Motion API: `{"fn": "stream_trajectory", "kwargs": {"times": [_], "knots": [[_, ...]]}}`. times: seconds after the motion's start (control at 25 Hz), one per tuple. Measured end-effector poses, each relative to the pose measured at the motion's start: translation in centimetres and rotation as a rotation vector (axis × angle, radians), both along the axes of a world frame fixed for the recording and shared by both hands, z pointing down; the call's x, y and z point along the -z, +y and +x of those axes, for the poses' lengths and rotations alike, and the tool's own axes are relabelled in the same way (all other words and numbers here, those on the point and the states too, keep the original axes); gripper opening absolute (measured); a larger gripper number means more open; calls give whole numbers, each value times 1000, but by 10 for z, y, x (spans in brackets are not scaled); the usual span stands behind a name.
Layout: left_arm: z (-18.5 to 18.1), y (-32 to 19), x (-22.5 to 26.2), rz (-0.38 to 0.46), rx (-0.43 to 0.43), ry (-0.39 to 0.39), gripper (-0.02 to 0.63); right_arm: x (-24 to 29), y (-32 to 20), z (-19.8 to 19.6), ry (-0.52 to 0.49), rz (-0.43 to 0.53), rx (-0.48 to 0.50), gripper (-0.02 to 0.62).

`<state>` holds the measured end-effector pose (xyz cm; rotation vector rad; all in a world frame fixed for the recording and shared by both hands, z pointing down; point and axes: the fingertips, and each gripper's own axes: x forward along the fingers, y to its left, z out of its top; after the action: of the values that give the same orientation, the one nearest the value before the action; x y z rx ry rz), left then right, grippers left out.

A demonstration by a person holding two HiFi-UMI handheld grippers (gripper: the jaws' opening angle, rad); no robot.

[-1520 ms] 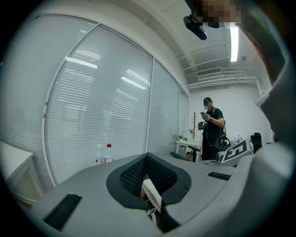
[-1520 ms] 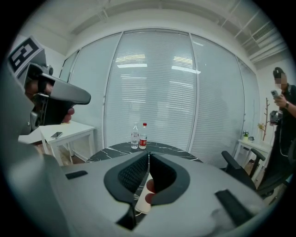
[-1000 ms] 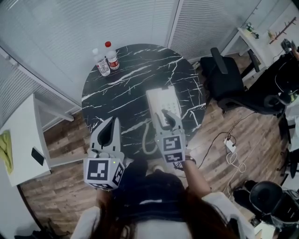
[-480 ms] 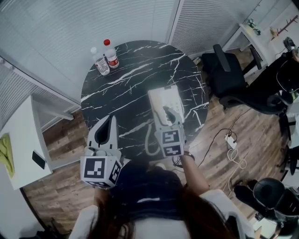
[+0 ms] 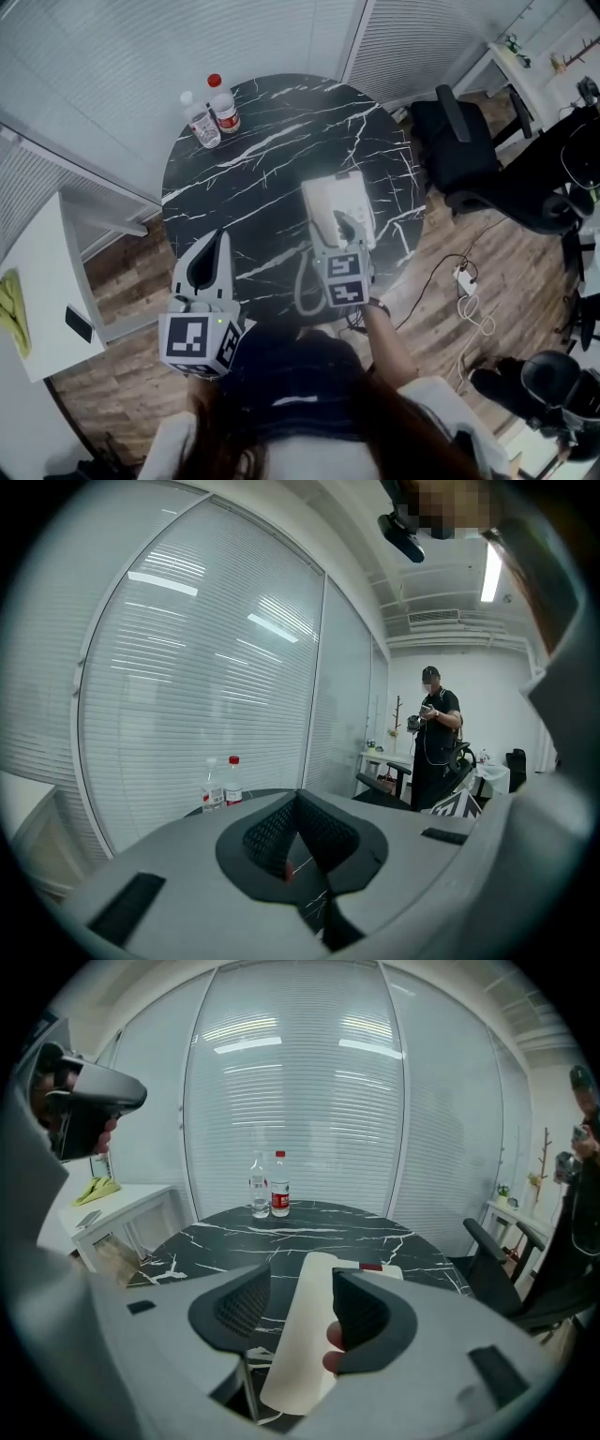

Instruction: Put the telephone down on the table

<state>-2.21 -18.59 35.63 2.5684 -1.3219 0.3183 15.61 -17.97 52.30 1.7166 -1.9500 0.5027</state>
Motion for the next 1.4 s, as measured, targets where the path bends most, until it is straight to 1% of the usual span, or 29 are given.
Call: {"fn": "stream_trajectory", "kwargs": {"times": [0.04, 0.2, 0.28, 0.6, 0.64, 0.68, 0.84, 1.2, 1.28, 1.4], "knots": [[0, -2, -1, -3, 0, -2, 2, -3, -1, 0, -1, -8, -2, 221], [1, -10, -7, -15, -6, -7, 0, -15, -6, 3, 0, -39, -13, 221], [2, -14, -9, -19, -10, -10, 0, -22, -8, 4, -2, -58, -16, 245], [7, -28, -15, -34, -23, -12, 0, -46, -11, 10, -7, -123, -44, 245], [7, -30, -16, -38, -26, -13, 2, -49, -12, 11, -9, -132, -47, 251], [7, -31, -18, -40, -28, -14, 2, -52, -12, 11, -14, -141, -49, 272], [8, -38, -22, -50, -35, -14, 0, -63, -14, 10, -29, -169, -62, 272], [4, -47, -28, -64, -44, -16, 1, -81, -19, 13, -21, -207, -98, 270], [2, -49, -29, -67, -46, -16, 1, -82, -20, 14, -18, -206, -106, 249], [0, -52, -31, -72, -46, -14, 2, -83, -22, 14, -12, -202, -114, 241]]}}
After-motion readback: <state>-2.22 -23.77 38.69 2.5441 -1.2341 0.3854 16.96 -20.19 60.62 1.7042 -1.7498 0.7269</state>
